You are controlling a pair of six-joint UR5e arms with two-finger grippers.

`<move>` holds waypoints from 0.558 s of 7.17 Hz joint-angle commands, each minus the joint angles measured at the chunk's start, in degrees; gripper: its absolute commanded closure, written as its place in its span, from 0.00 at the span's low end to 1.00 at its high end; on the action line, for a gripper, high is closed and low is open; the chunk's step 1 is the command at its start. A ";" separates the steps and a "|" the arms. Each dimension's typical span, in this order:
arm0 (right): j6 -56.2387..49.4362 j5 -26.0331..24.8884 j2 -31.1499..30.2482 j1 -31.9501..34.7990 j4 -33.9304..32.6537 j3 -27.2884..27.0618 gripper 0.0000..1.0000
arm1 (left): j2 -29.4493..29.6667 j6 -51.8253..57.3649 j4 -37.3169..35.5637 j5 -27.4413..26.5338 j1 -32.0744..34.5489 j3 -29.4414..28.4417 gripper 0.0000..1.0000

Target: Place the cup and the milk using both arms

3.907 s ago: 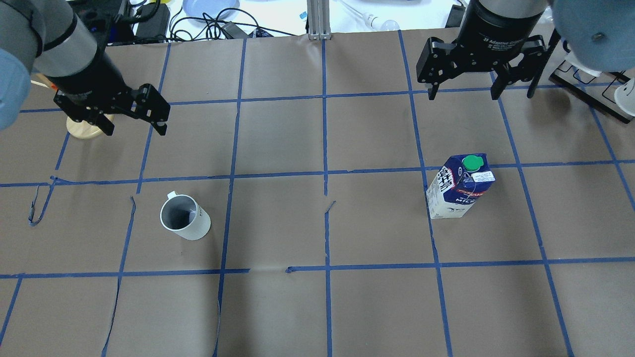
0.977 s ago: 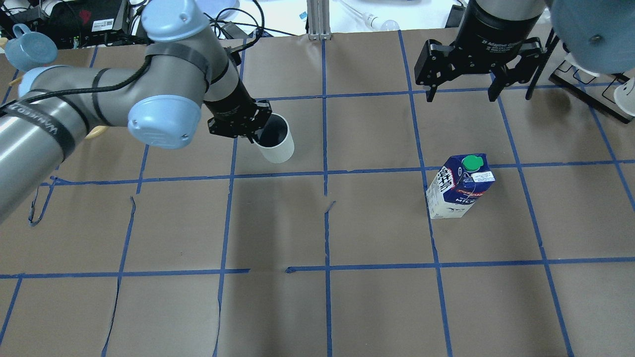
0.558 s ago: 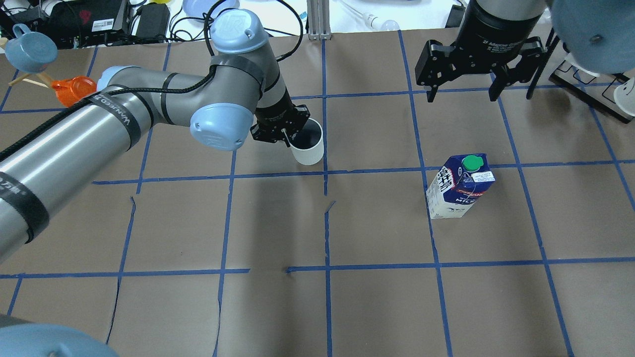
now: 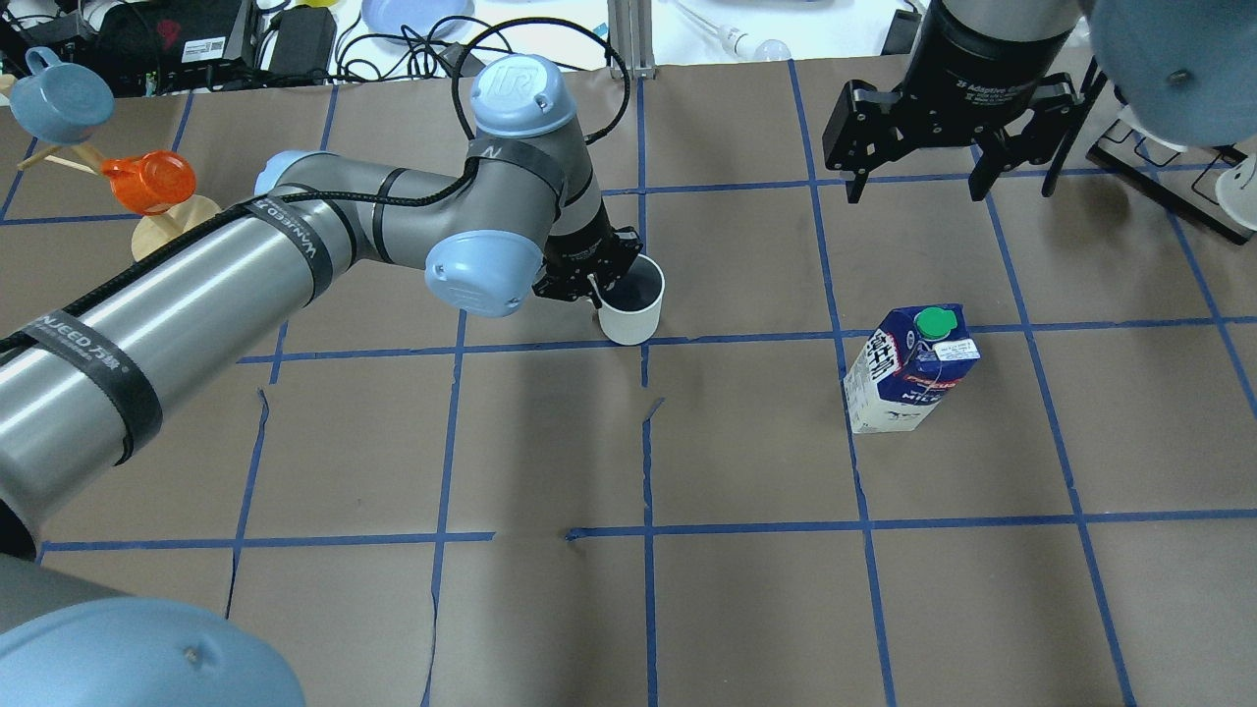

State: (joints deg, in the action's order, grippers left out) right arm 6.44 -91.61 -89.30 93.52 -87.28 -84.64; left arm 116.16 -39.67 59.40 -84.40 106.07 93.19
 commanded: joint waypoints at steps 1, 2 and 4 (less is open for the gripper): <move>0.07 0.03 0.00 0.00 0.09 0.00 0.00 | -0.92 -1.71 0.10 0.12 0.28 -0.02 0.19; -0.02 0.03 0.00 0.00 0.09 0.00 0.00 | -2.59 -0.77 0.63 -0.14 -0.77 -0.28 0.10; -0.45 -0.06 0.52 -0.09 0.00 -0.18 0.00 | -9.24 15.66 10.59 -1.11 -10.82 0.33 0.00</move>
State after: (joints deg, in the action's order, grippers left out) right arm 6.33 -91.53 -89.14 93.49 -87.21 -84.72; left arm 110.94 -33.91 63.97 -85.10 101.29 93.35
